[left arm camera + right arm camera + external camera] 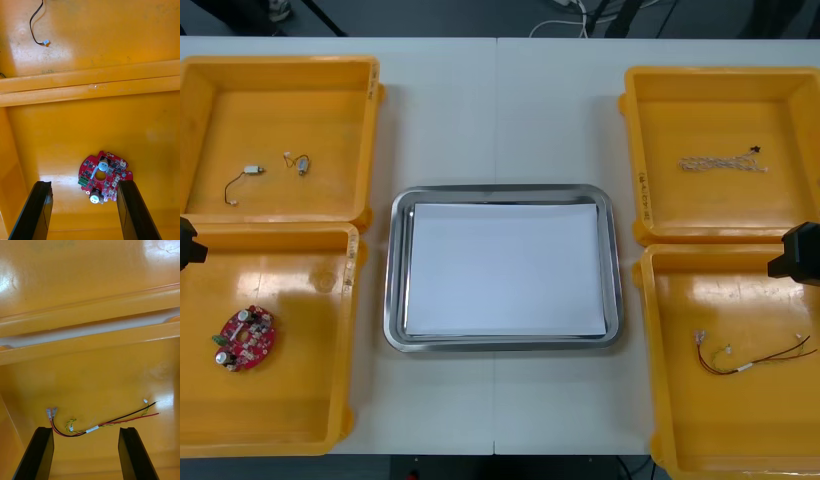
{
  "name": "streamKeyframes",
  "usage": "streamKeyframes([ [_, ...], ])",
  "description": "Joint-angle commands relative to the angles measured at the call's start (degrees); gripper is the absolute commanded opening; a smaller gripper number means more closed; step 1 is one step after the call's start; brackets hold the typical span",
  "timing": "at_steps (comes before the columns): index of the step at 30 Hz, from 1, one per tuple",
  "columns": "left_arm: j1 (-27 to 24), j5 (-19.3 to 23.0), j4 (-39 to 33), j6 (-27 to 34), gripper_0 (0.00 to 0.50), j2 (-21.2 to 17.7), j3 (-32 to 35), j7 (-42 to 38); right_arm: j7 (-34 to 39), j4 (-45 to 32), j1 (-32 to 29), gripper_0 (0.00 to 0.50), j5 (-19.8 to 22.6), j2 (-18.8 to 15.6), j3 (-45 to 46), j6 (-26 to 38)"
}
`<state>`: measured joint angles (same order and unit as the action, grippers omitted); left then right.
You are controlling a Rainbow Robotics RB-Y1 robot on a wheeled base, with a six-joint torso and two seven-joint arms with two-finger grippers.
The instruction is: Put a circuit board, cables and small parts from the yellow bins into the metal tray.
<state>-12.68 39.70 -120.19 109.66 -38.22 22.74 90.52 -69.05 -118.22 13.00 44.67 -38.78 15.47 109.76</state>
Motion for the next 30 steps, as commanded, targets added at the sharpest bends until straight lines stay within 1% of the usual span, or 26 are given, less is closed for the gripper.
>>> streamKeyframes([
  [1,1.0,-0.6,-1.2,0.3,0.5,0.6,1.0,-6.3,-1.0,-1.7,-0.6,0.5,0.1,0.2,1.8,0.2],
  [20,1.0,-0.6,-1.2,0.3,0.5,0.6,1.0,-6.3,-1.0,-1.0,-1.2,0.5,-0.1,0.4,1.0,0.2],
  [24,1.0,-0.6,-1.2,0.3,0.5,0.6,1.0,-6.3,-1.0,-0.8,-1.6,0.5,-0.2,-0.2,0.4,0.2],
  [30,1.0,-0.6,-1.2,0.3,0.5,0.6,1.0,-6.3,-0.6,-0.8,-1.6,0.5,-0.2,-0.2,0.4,0.2],
])
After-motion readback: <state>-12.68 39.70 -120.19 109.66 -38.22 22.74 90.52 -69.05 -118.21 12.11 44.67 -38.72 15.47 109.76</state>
